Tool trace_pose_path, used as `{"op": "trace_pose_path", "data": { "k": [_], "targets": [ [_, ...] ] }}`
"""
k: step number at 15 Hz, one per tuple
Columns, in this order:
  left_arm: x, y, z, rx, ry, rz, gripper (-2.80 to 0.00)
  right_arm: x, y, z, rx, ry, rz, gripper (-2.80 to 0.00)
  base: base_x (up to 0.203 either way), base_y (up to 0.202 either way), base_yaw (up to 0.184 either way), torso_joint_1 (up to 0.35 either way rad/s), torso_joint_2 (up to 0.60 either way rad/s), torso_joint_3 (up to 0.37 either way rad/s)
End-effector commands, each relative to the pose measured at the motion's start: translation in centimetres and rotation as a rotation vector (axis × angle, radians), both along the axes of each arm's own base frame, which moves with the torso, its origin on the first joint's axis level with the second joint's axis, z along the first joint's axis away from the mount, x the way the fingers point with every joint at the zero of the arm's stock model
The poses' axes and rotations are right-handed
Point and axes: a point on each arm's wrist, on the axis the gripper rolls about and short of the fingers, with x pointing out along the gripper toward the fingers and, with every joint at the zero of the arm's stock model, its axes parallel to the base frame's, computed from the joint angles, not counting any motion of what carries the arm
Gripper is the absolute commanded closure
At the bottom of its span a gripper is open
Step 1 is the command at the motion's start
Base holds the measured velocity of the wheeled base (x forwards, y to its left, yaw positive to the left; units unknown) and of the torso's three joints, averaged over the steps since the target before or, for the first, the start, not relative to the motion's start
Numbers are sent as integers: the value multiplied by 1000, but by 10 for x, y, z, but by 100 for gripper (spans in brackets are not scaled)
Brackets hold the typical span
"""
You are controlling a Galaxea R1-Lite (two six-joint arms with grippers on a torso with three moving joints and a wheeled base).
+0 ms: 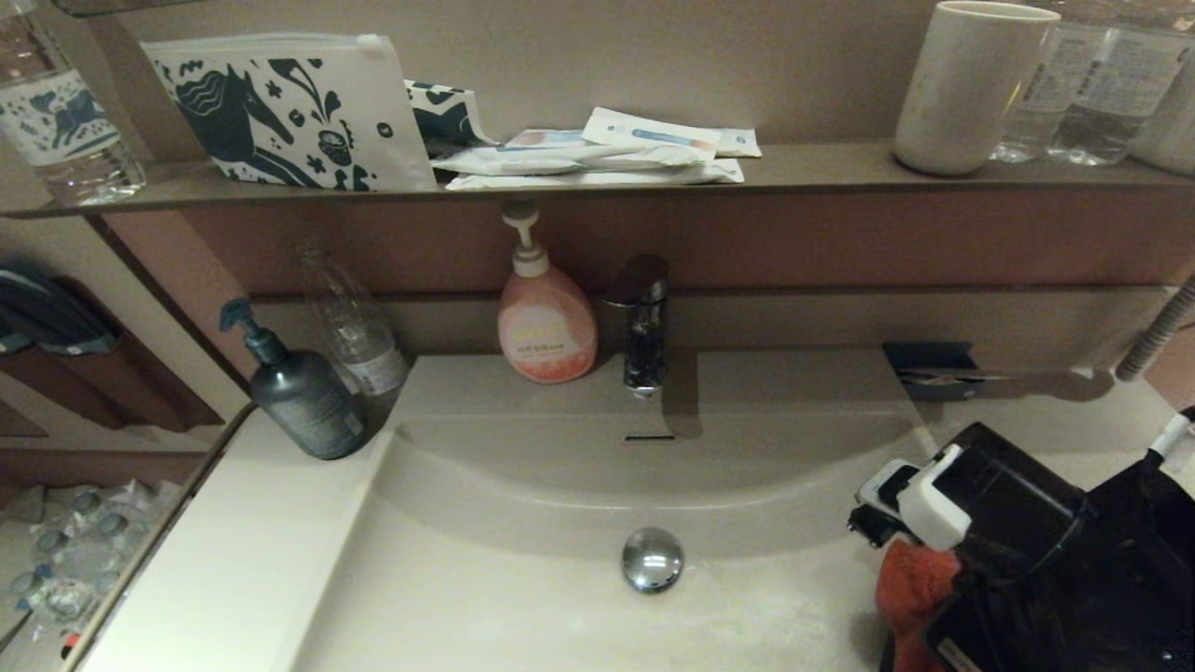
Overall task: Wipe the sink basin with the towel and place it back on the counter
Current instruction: Wipe the sink
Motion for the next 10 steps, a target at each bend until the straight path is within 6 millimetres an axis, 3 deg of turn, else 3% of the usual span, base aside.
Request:
{"op": "trace_pose_path", "data": {
  "k": [1,6,10],
  "targets": [
    [0,0,0,1,0,0,0,8,8,-11,-39,45,-14,0,0,0,0,0,0,0],
    [0,0,0,1,0,0,0,26,28,-55,-142,169,-91,0,0,0,0,0,0,0],
    [0,0,0,1,0,0,0,39,46,-93,-126,179,-159,0,0,0,0,0,0,0]
  ]
}}
